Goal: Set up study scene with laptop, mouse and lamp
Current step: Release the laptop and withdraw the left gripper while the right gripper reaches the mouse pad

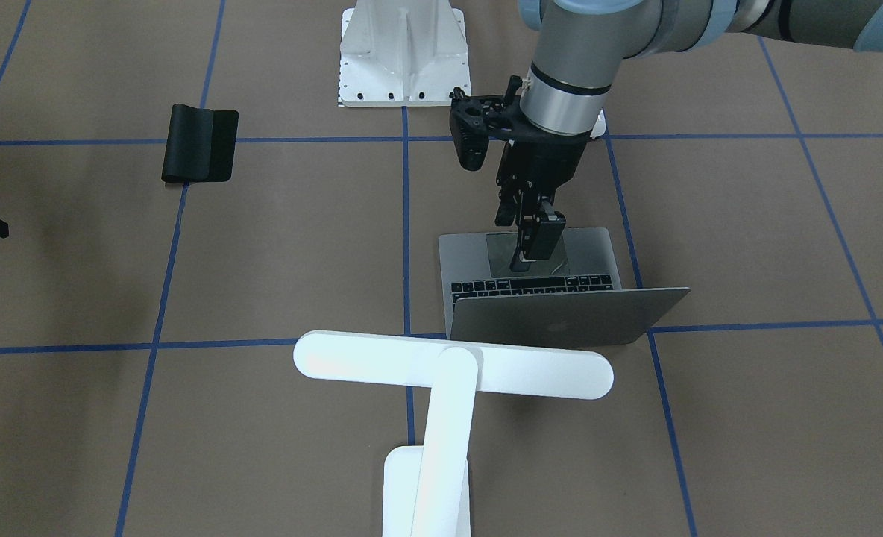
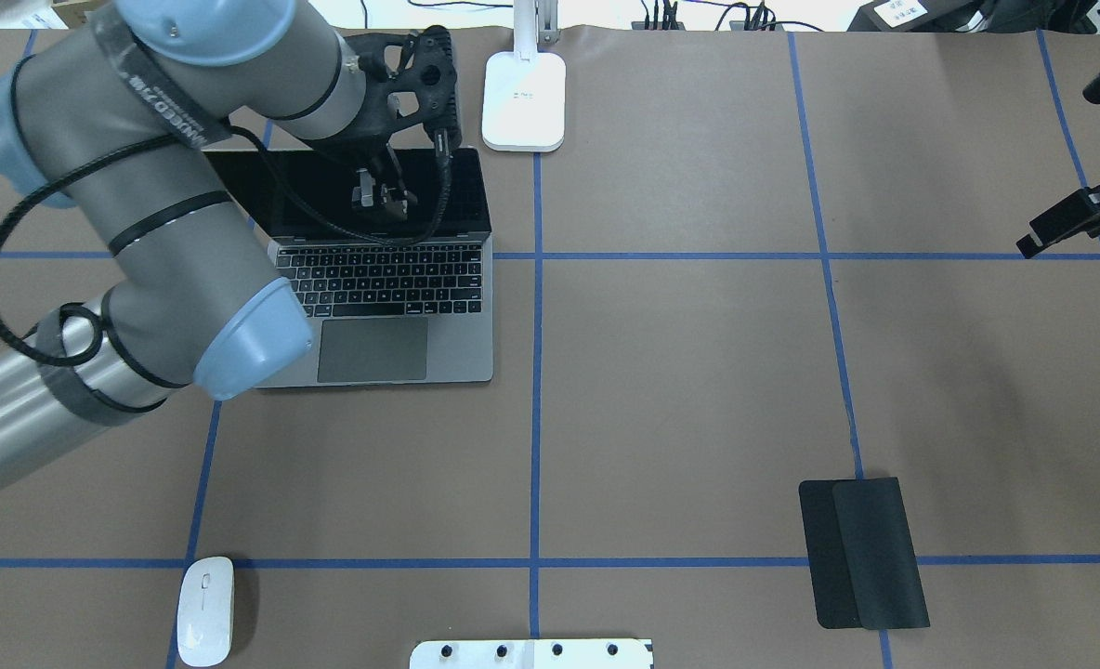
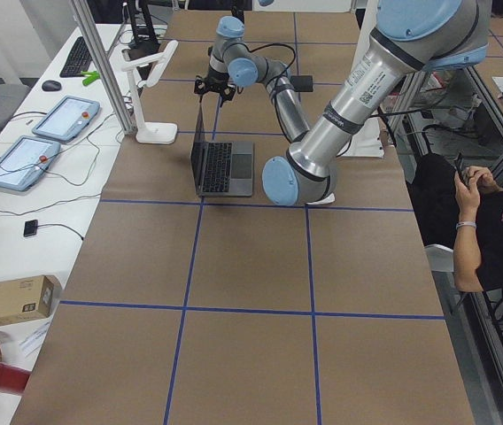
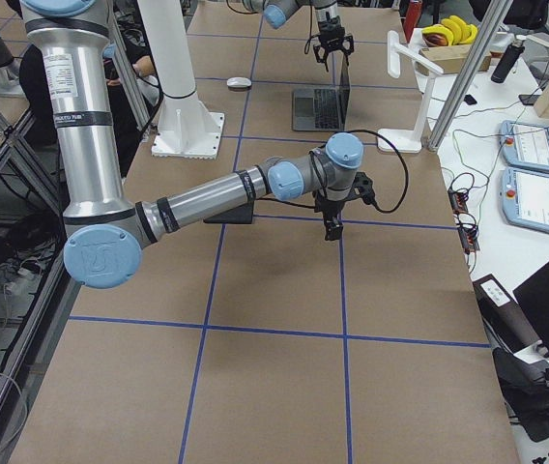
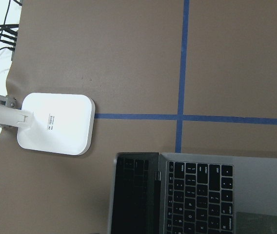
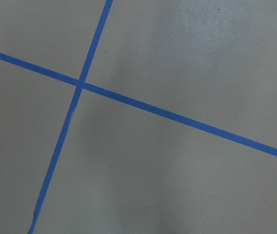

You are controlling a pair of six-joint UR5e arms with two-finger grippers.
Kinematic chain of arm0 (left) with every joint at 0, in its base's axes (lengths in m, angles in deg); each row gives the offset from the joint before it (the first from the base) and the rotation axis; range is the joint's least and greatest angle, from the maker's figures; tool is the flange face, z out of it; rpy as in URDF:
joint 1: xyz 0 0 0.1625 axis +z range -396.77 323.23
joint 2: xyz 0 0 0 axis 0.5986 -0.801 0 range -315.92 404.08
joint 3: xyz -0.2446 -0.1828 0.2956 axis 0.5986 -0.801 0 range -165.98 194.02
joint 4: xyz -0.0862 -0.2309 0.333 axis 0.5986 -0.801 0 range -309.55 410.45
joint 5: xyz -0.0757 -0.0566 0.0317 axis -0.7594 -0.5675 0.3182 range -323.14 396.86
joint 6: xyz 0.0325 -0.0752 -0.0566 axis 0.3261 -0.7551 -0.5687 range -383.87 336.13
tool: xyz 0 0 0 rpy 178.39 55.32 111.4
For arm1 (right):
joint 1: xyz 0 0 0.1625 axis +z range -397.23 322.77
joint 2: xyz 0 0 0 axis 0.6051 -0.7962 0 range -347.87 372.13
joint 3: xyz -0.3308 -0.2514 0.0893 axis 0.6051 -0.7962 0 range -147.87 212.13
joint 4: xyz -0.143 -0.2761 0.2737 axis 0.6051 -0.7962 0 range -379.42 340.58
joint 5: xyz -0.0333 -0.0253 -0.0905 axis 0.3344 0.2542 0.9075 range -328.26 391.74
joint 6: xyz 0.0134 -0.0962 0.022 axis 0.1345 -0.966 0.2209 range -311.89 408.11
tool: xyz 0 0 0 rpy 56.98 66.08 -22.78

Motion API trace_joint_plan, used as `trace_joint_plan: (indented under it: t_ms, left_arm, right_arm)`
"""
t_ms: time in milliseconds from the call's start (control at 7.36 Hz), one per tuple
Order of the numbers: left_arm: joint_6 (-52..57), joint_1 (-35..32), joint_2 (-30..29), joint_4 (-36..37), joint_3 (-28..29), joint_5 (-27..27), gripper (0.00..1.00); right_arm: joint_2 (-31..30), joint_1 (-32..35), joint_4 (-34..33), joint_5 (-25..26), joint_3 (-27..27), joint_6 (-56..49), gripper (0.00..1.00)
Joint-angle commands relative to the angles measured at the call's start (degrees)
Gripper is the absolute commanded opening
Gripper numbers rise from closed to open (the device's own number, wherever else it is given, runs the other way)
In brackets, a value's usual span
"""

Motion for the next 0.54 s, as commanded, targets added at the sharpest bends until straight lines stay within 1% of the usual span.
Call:
trace_joint_plan:
  t_ms: [0,136,272,408]
  left_arm:
    - [-6.8,-0.9,5.2,2.0,-3.9,-0.1,0.99]
    - [-12.6,-0.9,9.4,1.9,-6.9,-0.2,1.0]
    - [-17.9,-0.9,15.0,1.8,-11.2,-0.3,1.0]
    - [-19.2,-1.0,19.6,1.6,-13.9,-0.4,1.0]
  right_arm:
    - [-0.5,-0.1,-0.1,-0.8,2.9,8.3,1.0]
    - [-3.1,-1.4,-0.5,-1.0,6.7,9.5,1.0]
    - [-6.8,-4.1,-0.4,-1.0,10.9,11.2,0.99]
    - [-7.7,-8.5,-0.3,-0.9,14.1,14.1,0.99]
